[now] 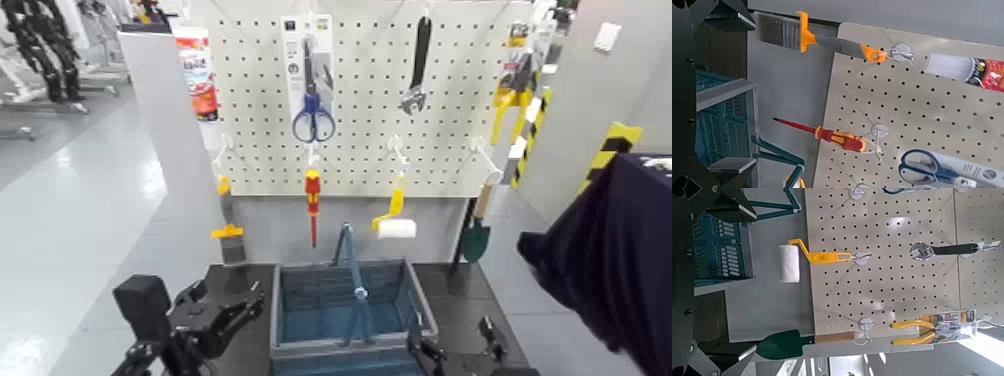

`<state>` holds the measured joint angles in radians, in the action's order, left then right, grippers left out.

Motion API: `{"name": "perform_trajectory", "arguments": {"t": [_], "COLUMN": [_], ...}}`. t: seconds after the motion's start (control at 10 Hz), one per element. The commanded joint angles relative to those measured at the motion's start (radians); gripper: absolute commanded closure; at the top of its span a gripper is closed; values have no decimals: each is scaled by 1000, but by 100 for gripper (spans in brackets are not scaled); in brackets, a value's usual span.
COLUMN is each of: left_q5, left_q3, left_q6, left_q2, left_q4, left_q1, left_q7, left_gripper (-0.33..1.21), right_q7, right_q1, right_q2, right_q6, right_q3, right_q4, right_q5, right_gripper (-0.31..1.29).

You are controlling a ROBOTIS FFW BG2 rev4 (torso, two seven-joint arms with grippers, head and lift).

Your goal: Grasp the handle of the crate.

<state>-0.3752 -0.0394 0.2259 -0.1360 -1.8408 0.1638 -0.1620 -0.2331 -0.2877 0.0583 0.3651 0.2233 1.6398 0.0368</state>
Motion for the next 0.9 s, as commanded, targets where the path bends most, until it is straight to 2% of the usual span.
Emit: {"name": "perform_trajectory", "arguments": {"t": [0.1, 0.4, 0.6, 0.9], "left_q5": [-234, -459, -597, -829], "left_q3": [-23, -79, -102, -169], "left_q6": [87, 208, 294, 405], "left_q2": [-42, -86, -102, -120], "left_q4": [52, 130, 189, 334], "left_q1": [-79, -196, -265, -380], "left_q7": [-28, -65, -80, -116], "left_gripper": [10, 10, 10, 10], "right_q7": [0, 0, -2, -2], "right_q1": [1, 4, 7, 8], "right_q2": [0, 2, 5, 6], "right_q6": [2, 18, 25, 31], "right_q3": [1, 4, 7, 8], "right_q4": [-1, -8, -9, -12], "right_q5": [2, 9, 14, 17], "right_gripper": [14, 14, 14, 14]}}
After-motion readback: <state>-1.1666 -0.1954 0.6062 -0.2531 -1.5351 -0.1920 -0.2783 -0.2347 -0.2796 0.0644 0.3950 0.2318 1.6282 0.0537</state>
